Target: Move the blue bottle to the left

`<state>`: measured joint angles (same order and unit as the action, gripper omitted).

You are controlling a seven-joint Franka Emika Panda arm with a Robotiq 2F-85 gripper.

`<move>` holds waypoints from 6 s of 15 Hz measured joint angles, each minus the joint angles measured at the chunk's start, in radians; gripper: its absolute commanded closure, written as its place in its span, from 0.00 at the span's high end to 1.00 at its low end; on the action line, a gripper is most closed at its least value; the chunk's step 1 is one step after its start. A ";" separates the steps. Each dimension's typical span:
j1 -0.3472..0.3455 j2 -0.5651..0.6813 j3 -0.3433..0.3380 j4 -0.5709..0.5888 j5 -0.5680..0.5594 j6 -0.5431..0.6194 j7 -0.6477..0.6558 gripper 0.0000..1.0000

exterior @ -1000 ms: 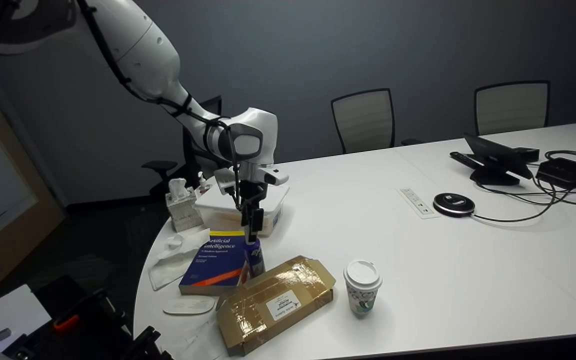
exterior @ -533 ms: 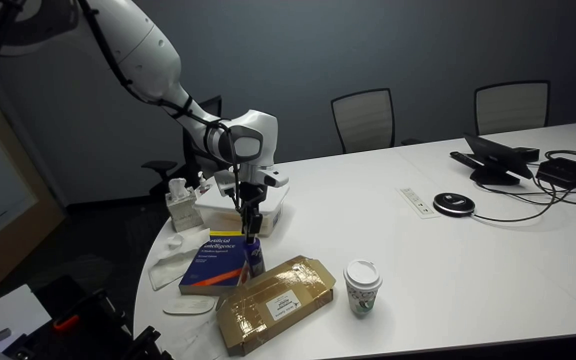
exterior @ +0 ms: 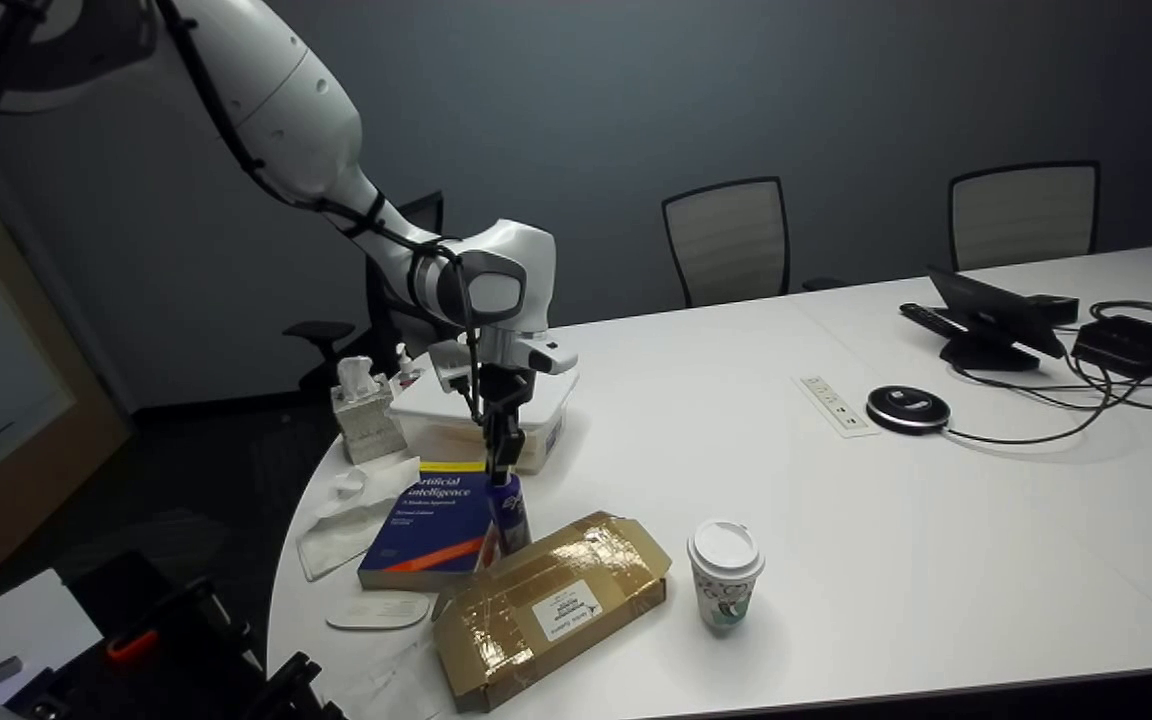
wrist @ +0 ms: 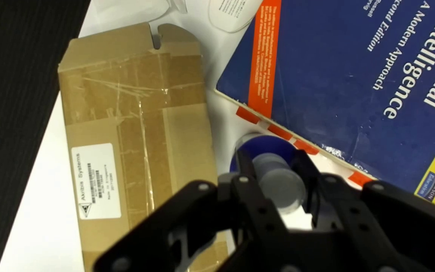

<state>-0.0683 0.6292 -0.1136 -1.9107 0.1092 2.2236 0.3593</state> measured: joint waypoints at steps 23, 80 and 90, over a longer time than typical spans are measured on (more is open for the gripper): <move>0.168 -0.280 0.132 0.075 -0.111 -0.276 -0.063 0.08; 0.494 0.212 0.221 0.381 -0.188 -0.119 -0.076 1.00; 0.400 0.006 0.223 0.280 -0.084 -0.117 -0.065 1.00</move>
<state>0.3322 0.6350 0.1093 -1.6304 0.0251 2.1068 0.2945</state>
